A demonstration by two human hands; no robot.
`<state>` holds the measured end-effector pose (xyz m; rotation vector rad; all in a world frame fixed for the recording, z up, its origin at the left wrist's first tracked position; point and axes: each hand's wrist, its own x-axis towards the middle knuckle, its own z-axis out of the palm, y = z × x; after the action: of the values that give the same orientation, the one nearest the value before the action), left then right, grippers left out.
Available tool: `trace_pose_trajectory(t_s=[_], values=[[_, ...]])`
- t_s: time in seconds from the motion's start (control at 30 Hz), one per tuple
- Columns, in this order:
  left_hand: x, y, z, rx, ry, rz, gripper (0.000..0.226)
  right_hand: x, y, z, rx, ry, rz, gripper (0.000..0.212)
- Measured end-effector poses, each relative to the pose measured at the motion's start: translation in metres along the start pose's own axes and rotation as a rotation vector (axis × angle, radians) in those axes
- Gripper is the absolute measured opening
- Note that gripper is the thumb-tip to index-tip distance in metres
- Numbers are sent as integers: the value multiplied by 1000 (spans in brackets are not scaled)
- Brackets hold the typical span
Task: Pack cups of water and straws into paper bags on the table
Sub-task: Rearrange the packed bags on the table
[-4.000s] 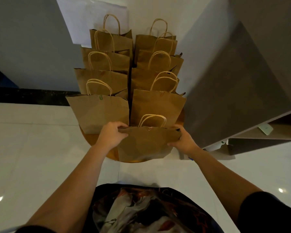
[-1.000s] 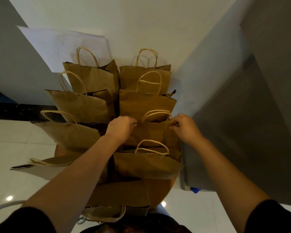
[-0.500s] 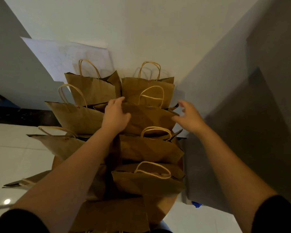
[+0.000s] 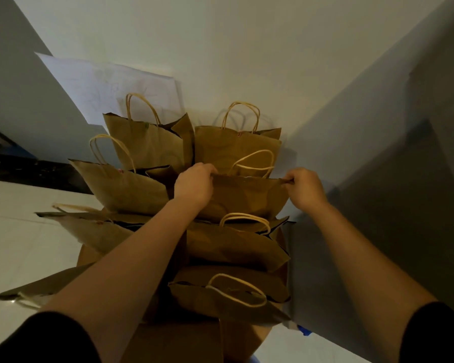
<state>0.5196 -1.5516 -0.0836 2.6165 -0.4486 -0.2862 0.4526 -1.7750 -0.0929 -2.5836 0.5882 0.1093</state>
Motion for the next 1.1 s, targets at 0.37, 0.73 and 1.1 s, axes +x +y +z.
trace_pose_trajectory(t_s=[0.37,0.73,1.1], values=[[24,-14,-18,-283,90,-174,39,52,-32,-24,289,74,36,38],[29,-21,-5,-454,-58,-291,28,103,-32,2,35,121,11,19],[-21,-72,-109,-192,111,-70,11,24,-121,-48,456,316,-253,25]])
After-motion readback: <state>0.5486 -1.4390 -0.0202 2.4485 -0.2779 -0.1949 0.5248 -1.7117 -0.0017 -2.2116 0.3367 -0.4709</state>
